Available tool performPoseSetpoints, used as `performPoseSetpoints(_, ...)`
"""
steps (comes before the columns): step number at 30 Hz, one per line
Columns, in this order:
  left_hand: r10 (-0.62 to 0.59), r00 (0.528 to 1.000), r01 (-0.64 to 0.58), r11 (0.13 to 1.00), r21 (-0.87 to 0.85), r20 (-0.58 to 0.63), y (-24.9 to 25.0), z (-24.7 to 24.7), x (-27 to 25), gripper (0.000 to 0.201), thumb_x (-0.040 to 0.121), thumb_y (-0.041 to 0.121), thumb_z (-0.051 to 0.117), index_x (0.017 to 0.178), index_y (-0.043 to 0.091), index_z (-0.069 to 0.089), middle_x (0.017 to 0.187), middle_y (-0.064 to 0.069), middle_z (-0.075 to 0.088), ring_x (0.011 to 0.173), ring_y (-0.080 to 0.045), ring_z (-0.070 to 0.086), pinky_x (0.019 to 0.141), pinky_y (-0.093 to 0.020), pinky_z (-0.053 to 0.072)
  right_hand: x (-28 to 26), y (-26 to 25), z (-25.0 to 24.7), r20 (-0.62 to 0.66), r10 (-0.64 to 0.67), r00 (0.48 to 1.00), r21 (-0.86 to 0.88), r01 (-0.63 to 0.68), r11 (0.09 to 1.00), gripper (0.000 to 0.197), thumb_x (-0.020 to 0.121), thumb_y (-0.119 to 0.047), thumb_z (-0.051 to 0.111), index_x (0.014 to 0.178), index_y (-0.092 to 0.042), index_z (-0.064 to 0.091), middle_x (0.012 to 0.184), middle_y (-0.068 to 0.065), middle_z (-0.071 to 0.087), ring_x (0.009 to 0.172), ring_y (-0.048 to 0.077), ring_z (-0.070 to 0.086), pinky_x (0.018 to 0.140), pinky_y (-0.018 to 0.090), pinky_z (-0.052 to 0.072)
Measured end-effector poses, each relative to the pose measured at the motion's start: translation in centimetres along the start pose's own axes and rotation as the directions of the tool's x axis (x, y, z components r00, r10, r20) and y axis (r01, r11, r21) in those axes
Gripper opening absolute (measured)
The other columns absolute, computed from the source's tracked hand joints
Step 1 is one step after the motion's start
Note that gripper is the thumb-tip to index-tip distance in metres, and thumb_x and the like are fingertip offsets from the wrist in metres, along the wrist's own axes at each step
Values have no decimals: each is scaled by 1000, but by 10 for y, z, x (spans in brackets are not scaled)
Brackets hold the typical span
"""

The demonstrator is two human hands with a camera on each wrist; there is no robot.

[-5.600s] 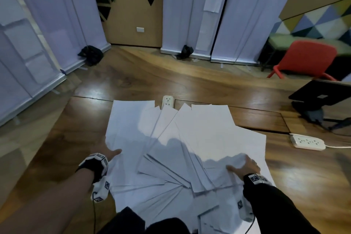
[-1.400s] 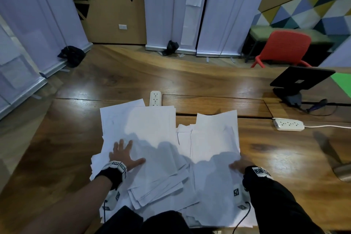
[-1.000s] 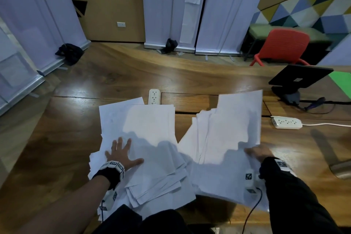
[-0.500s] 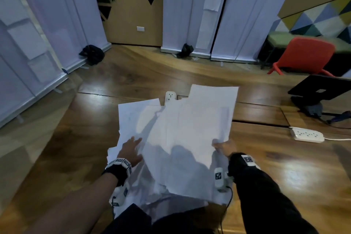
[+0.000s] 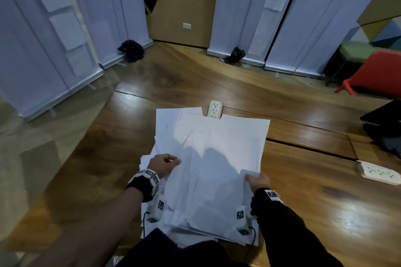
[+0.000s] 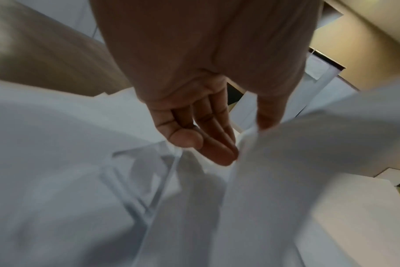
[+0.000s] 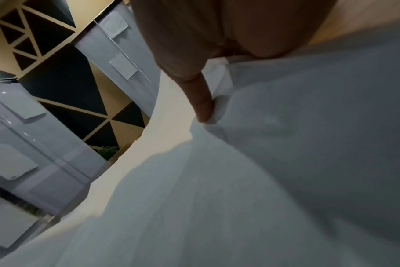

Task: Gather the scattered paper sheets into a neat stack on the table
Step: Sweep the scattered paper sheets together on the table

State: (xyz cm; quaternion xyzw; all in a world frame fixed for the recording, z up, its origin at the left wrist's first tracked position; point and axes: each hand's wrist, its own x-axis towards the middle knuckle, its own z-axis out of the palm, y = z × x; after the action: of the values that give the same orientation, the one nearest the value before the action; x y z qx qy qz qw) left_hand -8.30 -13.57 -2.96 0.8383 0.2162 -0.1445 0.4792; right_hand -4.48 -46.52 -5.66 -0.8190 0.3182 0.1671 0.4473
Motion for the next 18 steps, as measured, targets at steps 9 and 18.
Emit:
performPoseSetpoints(9,-169,953,83,944,321,253,-9,-6,-13,19,77,21,69,61,16,61,57,-2,60,54,-19,58,63,-29,53,9,16,-16,-66,72,995,196,-58,979,46,87,-9,65,127,11,53,130,25,58,118,41,56,94,37,43)
performPoseSetpoints(18,-78,997,73,907,414,-3,-4,-24,-5,30,78,42,66,98,19,68,99,-1,71,101,-20,63,85,-28,50,6,7,-18,-136,-30,990,184,55,981,36,83,-4,65,118,-9,63,108,13,68,87,27,59,79,29,45)
